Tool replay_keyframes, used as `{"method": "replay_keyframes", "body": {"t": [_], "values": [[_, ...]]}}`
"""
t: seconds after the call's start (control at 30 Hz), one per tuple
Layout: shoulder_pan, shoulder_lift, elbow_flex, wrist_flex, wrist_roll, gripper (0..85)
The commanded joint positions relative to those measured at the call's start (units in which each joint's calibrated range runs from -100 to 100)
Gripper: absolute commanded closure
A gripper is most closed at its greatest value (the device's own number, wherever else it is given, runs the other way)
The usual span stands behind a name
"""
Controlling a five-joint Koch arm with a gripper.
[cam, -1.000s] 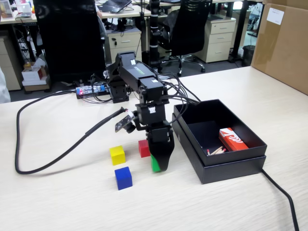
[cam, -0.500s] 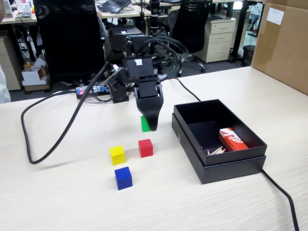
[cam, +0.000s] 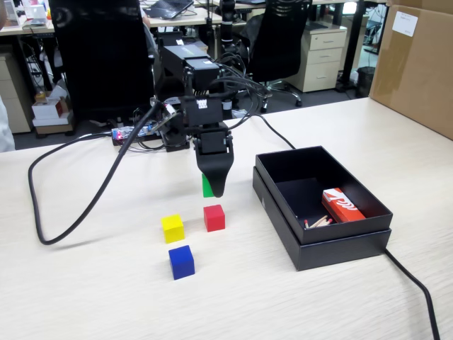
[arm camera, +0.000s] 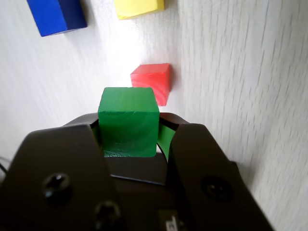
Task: Put the green cube on top of the red cube
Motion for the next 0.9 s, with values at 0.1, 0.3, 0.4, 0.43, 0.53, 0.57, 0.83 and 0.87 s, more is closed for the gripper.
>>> {"method": "replay_keyframes", "body": {"t": [0.1, 0.3, 0.4, 0.43, 0.53, 0.57, 0.83, 0.87], "values": [[0.3, -5.4, -1.5, 1.5, 0.5, 84.5], [0.3, -5.2, -2.3, 1.6, 0.7, 84.3], [0.4, -4.8, -2.5, 2.7, 0.8, 84.3], [0.4, -4.8, -2.9, 3.3, 0.8, 84.3], [0.3, -3.6, -3.4, 4.8, 0.7, 84.3], [0.3, -3.5, -3.4, 4.9, 0.7, 84.3], [0.0, 0.9, -2.4, 5.7, 0.6, 84.3], [0.0, 1.2, -2.4, 5.8, 0.6, 84.3]]}}
